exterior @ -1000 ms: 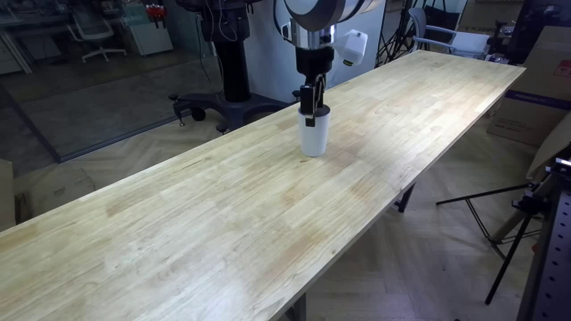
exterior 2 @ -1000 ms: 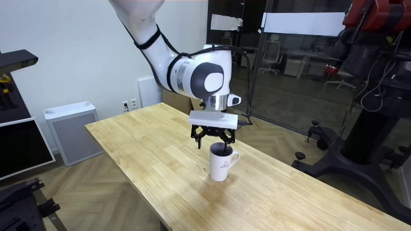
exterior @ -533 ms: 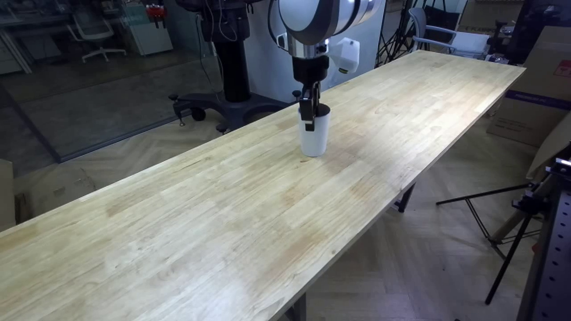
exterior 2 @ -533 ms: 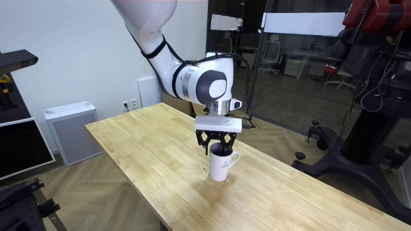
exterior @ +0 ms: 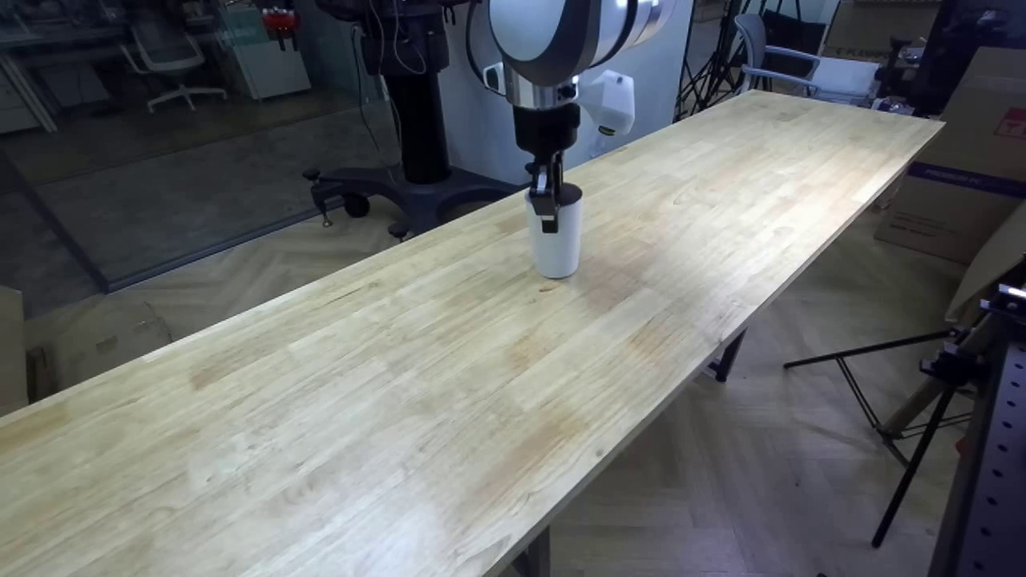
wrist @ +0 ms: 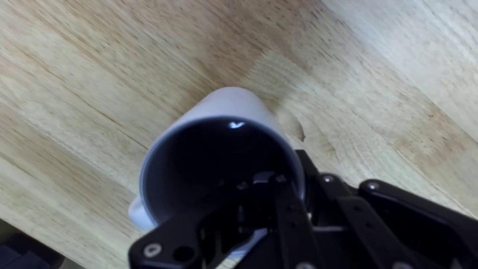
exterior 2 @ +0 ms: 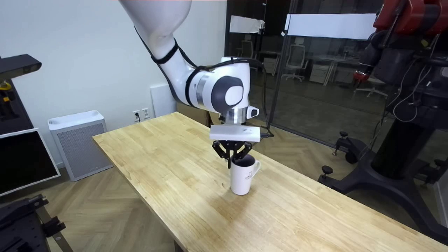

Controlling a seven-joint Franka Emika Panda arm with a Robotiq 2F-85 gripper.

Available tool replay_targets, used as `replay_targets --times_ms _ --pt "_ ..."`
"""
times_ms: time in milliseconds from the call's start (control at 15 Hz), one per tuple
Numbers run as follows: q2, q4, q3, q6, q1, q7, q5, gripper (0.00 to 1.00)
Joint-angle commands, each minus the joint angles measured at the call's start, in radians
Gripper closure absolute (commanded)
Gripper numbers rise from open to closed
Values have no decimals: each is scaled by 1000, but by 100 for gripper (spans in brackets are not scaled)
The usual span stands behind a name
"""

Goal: Move the cup slightly to the left

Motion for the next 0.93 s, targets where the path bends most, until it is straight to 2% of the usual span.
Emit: replay_targets --times_ms 0,67,133,467,533,867 --pt "5 22 8 -20 -5 4 -12 99" --pt "3 20 11 -30 -8 -5 -11 98" --pt "1 4 9 -6 -8 4 -10 91" --pt "1 4 9 -6 -9 1 -10 91" --pt "-7 1 4 -12 -4 12 -12 98" --pt "-100 -121 -28 6 43 176 -12 98"
